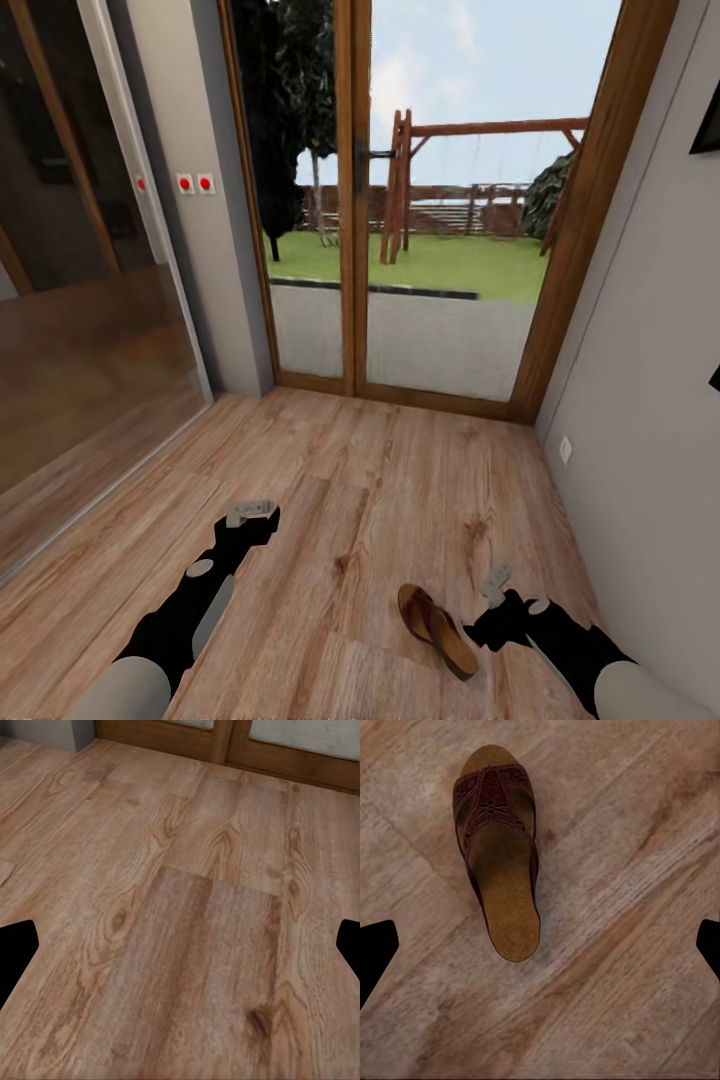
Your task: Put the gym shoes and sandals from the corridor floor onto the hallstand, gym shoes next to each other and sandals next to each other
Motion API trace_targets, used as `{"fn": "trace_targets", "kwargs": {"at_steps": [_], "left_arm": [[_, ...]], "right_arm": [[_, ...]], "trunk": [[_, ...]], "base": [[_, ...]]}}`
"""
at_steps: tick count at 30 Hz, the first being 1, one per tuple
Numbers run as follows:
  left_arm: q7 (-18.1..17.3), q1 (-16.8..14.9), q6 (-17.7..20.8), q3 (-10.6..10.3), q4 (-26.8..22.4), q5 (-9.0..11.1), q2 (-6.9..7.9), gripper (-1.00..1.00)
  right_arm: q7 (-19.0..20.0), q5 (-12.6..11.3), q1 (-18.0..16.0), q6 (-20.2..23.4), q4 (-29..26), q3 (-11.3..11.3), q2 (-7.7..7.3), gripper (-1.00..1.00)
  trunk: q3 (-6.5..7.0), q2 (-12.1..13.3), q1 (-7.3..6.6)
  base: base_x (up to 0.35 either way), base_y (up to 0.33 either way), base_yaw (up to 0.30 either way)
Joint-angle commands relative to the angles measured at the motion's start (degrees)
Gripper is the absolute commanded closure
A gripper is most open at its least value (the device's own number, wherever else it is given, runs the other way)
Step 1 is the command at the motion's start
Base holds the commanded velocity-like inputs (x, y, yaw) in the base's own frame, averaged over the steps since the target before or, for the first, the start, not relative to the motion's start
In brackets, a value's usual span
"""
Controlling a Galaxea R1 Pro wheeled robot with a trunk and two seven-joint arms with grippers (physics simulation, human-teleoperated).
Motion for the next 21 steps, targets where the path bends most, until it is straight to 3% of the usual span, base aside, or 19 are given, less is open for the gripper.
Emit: {"fn": "trace_targets", "kwargs": {"at_steps": [1,10,21], "left_arm": [[0.0,0.0,-0.1,-0.2,0.0,0.6,0.06,-1.0],[0.0,0.0,-0.1,-0.4,0.0,0.6,0.06,-1.0],[0.0,0.0,-0.1,-0.5,0.1,0.6,0.05,-1.0]], "right_arm": [[0.2,0.3,0.0,0.1,0.4,0.0,-0.03,-1.0],[0.2,0.5,0.0,-0.5,1.1,0.1,0.04,-1.0],[0.2,0.5,0.0,-6.7,1.1,0.1,0.05,-1.0]], "trunk": [[-0.11,0.0,-0.01],[-0.32,0.0,-0.01],[-0.33,0.0,-0.01]], "base": [[0.0,0.0,0.0],[0.0,0.0,0.0],[0.0,0.0,0.0]]}}
